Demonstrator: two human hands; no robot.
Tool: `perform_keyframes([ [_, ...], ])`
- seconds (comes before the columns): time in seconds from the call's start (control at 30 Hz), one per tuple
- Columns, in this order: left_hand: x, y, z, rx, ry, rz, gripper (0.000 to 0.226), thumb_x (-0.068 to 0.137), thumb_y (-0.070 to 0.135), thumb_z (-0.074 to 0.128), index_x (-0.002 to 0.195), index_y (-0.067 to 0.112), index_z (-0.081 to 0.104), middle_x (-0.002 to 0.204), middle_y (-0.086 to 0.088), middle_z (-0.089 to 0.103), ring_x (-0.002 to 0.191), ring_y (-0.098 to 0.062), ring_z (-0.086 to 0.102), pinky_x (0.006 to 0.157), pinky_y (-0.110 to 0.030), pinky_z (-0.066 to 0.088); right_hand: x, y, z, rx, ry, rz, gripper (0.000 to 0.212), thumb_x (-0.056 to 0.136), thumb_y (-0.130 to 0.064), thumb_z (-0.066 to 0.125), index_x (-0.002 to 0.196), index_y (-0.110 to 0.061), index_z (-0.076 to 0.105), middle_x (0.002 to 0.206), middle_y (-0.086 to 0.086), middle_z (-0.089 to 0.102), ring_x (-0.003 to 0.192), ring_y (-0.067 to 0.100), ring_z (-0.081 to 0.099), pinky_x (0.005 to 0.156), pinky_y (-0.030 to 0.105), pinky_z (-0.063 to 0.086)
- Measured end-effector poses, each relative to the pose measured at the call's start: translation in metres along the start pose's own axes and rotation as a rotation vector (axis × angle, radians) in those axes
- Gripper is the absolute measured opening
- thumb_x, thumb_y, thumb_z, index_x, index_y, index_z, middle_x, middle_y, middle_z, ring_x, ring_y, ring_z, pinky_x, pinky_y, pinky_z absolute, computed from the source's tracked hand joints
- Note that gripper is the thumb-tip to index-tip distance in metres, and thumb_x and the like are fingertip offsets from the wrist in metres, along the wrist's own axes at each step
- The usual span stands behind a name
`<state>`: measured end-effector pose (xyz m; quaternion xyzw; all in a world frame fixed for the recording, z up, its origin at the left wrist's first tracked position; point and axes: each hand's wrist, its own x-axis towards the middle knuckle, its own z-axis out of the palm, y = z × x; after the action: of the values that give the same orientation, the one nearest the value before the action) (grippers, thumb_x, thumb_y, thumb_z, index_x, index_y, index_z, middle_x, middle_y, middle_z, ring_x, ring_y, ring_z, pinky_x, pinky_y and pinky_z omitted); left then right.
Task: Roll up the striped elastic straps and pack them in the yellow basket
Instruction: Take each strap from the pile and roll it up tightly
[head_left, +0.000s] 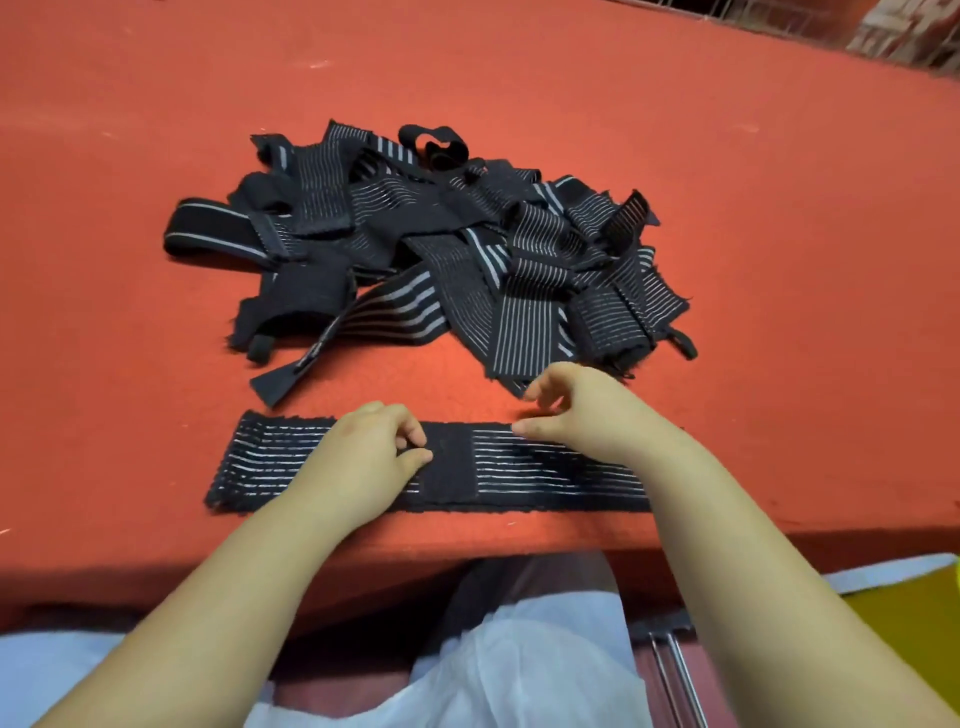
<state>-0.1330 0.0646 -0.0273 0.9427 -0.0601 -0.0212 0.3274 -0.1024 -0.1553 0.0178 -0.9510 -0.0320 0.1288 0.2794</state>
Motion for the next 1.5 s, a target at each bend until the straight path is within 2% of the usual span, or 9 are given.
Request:
perform_keyframes([
  [0.17, -0.023, -0.050, -0.044, 0.191, 0.283, -0.307, 0.032, 0.076, 0.031, 0.074, 0.099, 0.014, 0.059, 0.102, -0.012, 0.054, 0.103, -0.033, 0.053, 0.093, -0.040, 0.040, 0.006, -0.048, 0.068, -0.109, -0.001, -0.268, 0.032, 0.077, -0.039, 0.073, 0.101, -0.022, 0.061, 0.104, -0.001, 0.058, 0.103, 0.019, 0.052, 0.095, 0.034, 0.040],
  [0.3, -0.038, -0.071, -0.067, 0.206, 0.154, -0.549, 0.037, 0.080, 0.045, 0.067, 0.092, 0.012, 0.055, 0.105, -0.014, 0.061, 0.103, -0.032, 0.055, 0.082, -0.035, 0.039, 0.012, -0.076, 0.086, -0.210, 0.024, -0.241, 0.039, 0.078, -0.053, 0.066, 0.101, -0.023, 0.054, 0.105, 0.000, 0.059, 0.104, 0.023, 0.053, 0.087, 0.034, 0.041],
  [0.5, -0.035, -0.056, -0.055, -0.001, 0.261, -0.247, 0.013, 0.089, 0.028, 0.061, 0.085, 0.018, 0.053, 0.086, -0.002, 0.062, 0.087, -0.025, 0.056, 0.071, -0.030, 0.035, -0.003, -0.094, 0.087, -0.342, -0.173, -0.122, 0.040, 0.093, -0.046, 0.050, 0.111, -0.011, 0.060, 0.115, 0.011, 0.064, 0.108, 0.030, 0.058, 0.085, 0.032, 0.043],
  [0.63, -0.017, -0.032, -0.045, -0.531, 0.275, -0.082, 0.011, 0.081, 0.014, 0.071, 0.081, 0.017, 0.060, 0.074, 0.008, 0.062, 0.068, -0.003, 0.056, 0.064, -0.013, 0.041, -0.032, -0.090, 0.093, 0.371, -0.317, 0.032, 0.012, 0.092, -0.026, 0.058, 0.087, -0.017, 0.064, 0.095, 0.005, 0.071, 0.086, 0.020, 0.067, 0.081, 0.031, 0.053],
  [0.77, 0.002, -0.009, -0.031, -0.825, 0.195, -0.067, 0.008, 0.086, 0.013, 0.064, 0.081, 0.018, 0.060, 0.076, 0.007, 0.064, 0.067, 0.002, 0.059, 0.066, -0.013, 0.046, -0.038, -0.075, 0.086, 0.848, -0.402, 0.180, 0.015, 0.091, -0.022, 0.060, 0.105, -0.016, 0.063, 0.099, 0.007, 0.072, 0.090, 0.024, 0.069, 0.078, 0.036, 0.054],
  [0.9, 0.017, -0.003, -0.009, -0.834, 0.039, -0.072, 0.004, 0.094, 0.018, 0.054, 0.091, 0.017, 0.057, 0.091, 0.000, 0.065, 0.084, -0.010, 0.060, 0.088, -0.035, 0.049, -0.019, -0.059, 0.079, 0.748, 0.015, 0.018, 0.014, 0.088, -0.030, 0.063, 0.101, -0.023, 0.063, 0.102, -0.002, 0.071, 0.096, 0.014, 0.066, 0.091, 0.038, 0.051],
  [1.0, 0.018, -0.009, 0.001, -0.887, 0.036, -0.103, 0.008, 0.095, 0.020, 0.051, 0.093, 0.019, 0.058, 0.095, -0.003, 0.066, 0.090, -0.017, 0.060, 0.096, -0.048, 0.046, -0.005, -0.056, 0.080, 0.854, 0.039, 0.021, 0.012, 0.095, -0.021, 0.054, 0.098, -0.017, 0.065, 0.098, 0.005, 0.072, 0.090, 0.017, 0.067, 0.084, 0.035, 0.052],
  [1.27, 0.013, -0.016, 0.008, -1.013, 0.177, -0.013, 0.027, 0.094, 0.001, 0.046, 0.099, 0.025, 0.057, 0.092, 0.004, 0.061, 0.083, -0.005, 0.057, 0.079, -0.018, 0.047, 0.010, -0.048, 0.093, 0.990, 0.115, -0.032, 0.017, 0.096, -0.015, 0.050, 0.107, -0.010, 0.063, 0.103, 0.013, 0.071, 0.093, 0.023, 0.067, 0.085, 0.036, 0.053],
  [1.5, 0.012, -0.018, 0.010, -0.982, 0.153, 0.064, 0.031, 0.089, -0.010, 0.044, 0.086, 0.019, 0.053, 0.080, 0.008, 0.058, 0.069, 0.000, 0.054, 0.069, -0.016, 0.045, 0.001, -0.045, 0.095, 1.084, 0.145, -0.102, 0.026, 0.089, -0.036, 0.054, 0.084, -0.013, 0.064, 0.078, 0.007, 0.066, 0.072, 0.019, 0.061, 0.069, 0.031, 0.049],
])
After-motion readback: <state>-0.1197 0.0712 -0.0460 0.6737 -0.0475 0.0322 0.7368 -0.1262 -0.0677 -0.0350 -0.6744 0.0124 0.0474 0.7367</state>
